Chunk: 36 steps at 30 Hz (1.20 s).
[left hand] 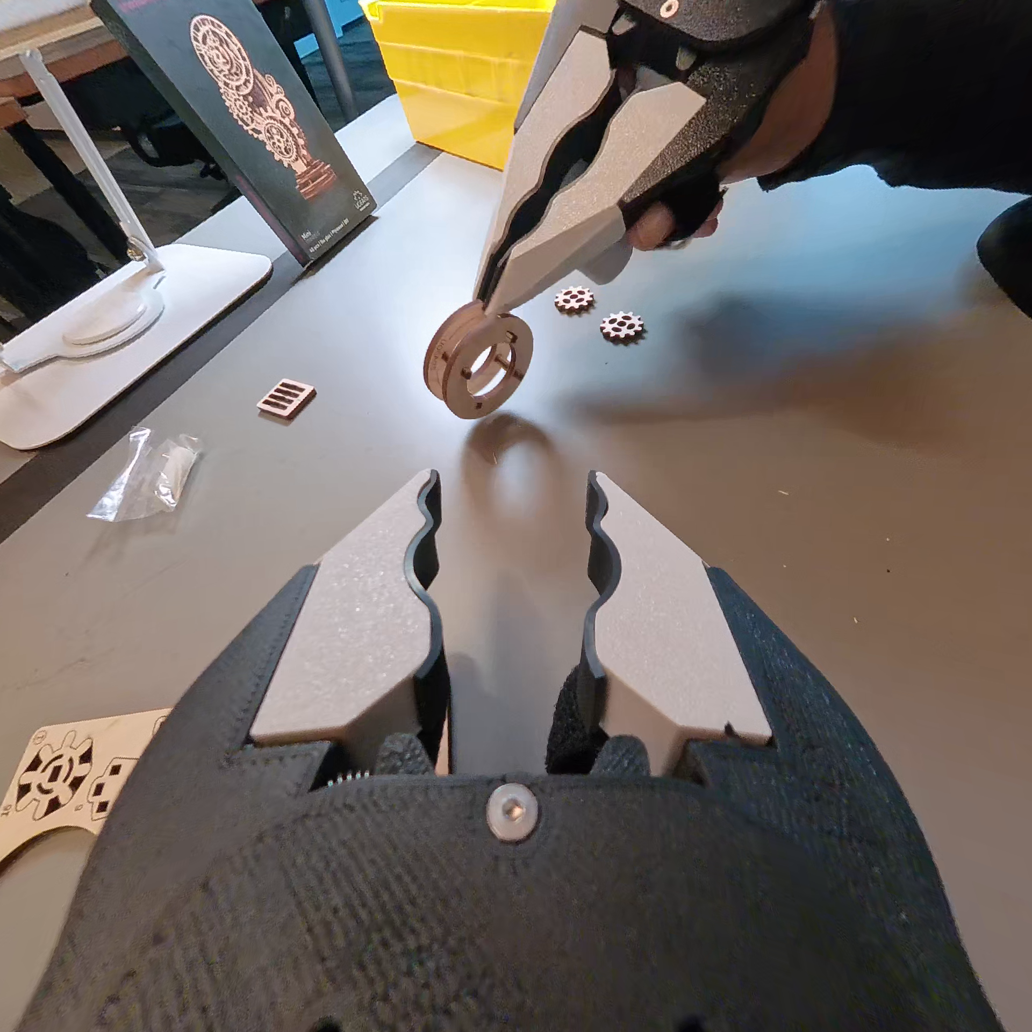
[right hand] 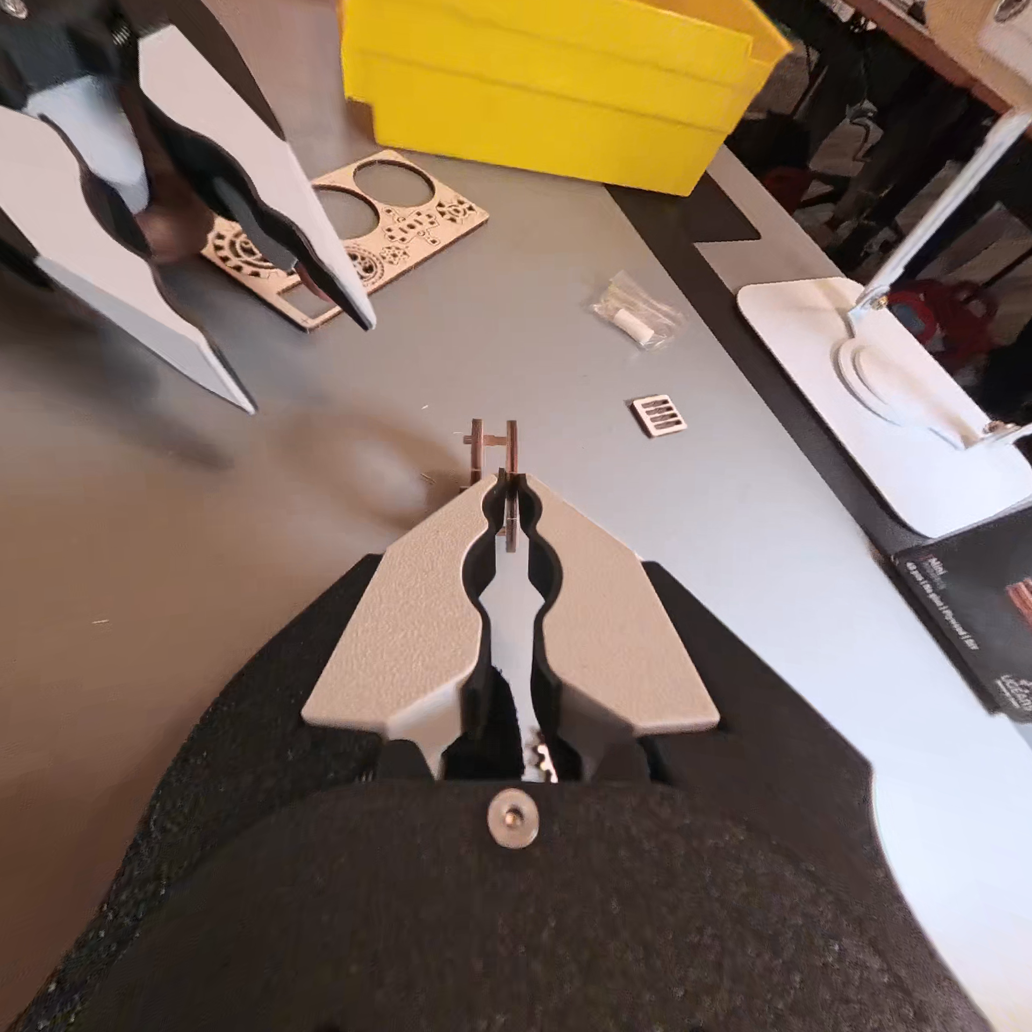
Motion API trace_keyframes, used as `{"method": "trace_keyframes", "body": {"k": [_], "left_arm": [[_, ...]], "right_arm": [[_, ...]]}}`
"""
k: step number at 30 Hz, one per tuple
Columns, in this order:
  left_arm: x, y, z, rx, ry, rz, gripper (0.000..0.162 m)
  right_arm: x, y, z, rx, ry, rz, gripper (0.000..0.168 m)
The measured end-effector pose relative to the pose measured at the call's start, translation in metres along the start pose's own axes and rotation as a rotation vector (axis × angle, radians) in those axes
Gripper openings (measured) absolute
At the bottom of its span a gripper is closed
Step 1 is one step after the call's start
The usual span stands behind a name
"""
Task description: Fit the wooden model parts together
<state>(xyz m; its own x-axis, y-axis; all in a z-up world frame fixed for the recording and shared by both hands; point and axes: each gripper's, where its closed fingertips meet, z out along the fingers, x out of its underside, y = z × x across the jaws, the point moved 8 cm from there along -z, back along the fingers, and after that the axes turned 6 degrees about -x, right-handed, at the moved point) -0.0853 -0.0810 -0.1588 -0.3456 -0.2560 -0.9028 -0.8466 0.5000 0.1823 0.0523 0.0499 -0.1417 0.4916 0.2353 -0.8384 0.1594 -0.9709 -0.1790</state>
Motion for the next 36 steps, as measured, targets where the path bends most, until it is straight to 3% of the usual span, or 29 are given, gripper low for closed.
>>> {"method": "trace_keyframes", "body": {"k": [7, 13, 16, 19, 23, 31, 33, 36], "left_arm": [[-0.001, -0.002, -0.001, -0.001, 0.001, 0.011, 0.05], [0.0, -0.002, 0.0, -0.003, 0.006, 0.01, 0.05], [0.0, -0.002, 0.0, -0.002, 0.006, 0.014, 0.049], [0.0, -0.003, 0.0, -0.003, 0.007, 0.021, 0.049], [-0.002, -0.004, -0.001, 0.001, 0.003, 0.028, 0.05], [-0.004, -0.005, -0.002, 0.011, -0.027, 0.015, 0.054], [-0.005, -0.004, -0.003, 0.006, -0.046, -0.001, 0.06], [-0.006, 0.0, -0.002, -0.025, -0.048, -0.034, 0.07]], "right_arm": [[-0.005, 0.006, 0.009, 0.057, 0.062, -0.111, 0.001], [-0.013, 0.017, 0.017, 0.291, 0.18, -0.52, 0.001], [0.002, 0.033, 0.031, 0.327, 0.31, -0.691, 0.004], [0.01, 0.047, 0.036, 0.334, 0.324, -0.764, 0.011], [0.003, 0.046, 0.02, 0.33, 0.214, -0.564, 0.027], [-0.01, 0.047, -0.046, 0.168, -0.249, 0.264, 0.045], [-0.005, 0.05, -0.052, 0.169, -0.314, 0.368, 0.051], [0.011, 0.047, -0.048, 0.241, -0.261, 0.407, 0.056]]}}
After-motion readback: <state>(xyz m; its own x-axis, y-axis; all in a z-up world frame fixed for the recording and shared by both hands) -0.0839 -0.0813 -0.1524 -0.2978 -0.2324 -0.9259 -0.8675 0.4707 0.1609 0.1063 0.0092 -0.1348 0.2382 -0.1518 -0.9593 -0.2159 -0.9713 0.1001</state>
